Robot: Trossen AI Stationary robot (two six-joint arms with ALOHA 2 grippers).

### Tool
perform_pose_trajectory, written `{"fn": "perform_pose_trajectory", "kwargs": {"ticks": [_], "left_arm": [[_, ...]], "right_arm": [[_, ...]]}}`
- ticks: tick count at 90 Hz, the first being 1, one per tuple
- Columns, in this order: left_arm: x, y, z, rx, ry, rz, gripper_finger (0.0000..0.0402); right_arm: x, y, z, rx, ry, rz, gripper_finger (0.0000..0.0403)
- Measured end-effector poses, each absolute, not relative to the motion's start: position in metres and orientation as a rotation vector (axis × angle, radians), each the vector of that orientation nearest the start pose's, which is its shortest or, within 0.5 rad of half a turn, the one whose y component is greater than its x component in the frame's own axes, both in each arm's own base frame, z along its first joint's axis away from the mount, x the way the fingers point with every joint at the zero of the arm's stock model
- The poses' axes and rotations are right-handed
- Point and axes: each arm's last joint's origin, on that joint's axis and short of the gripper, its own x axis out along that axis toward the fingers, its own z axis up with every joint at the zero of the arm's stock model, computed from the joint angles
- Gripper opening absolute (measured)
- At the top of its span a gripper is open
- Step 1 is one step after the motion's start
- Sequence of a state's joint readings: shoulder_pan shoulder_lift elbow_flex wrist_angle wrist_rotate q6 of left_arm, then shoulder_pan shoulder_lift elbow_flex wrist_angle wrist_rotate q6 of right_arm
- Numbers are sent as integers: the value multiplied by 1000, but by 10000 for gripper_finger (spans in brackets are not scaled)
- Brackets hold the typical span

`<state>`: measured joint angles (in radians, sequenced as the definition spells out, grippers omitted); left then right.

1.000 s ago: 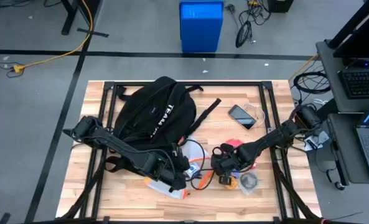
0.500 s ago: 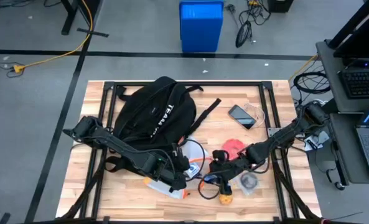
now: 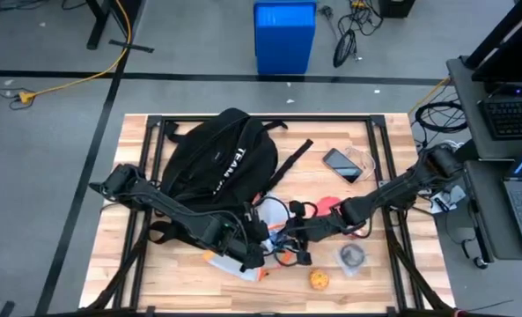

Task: Unpack backpack
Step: Put the candy bar into the orange zip bag, then put the scented candle into the orange zip bag

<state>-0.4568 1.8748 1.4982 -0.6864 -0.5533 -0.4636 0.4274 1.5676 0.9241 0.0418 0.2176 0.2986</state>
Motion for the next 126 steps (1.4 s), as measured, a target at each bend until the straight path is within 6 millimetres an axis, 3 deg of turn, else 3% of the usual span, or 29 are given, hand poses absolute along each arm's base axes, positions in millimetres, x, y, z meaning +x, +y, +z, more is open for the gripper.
{"fn": "perform_pose_trajectory", "kwargs": {"ticks": [27, 40, 58, 89, 108, 126], "left_arm": [[360, -160, 241, 89, 873, 292, 0], [361, -160, 241, 86, 869, 293, 0], [363, -159, 241, 77, 858, 294, 0], [363, -159, 241, 77, 857, 293, 0], [363, -159, 242, 77, 857, 293, 0], [363, -159, 241, 77, 858, 292, 0]], "right_arm": [[322, 120, 173, 98, 701, 45, 95], [333, 111, 165, 98, 673, 24, 95], [337, 106, 165, 97, 649, 13, 106], [337, 109, 166, 58, 626, 39, 193], [333, 114, 175, 41, 617, 66, 198], [316, 130, 200, 30, 676, 179, 183]]}}
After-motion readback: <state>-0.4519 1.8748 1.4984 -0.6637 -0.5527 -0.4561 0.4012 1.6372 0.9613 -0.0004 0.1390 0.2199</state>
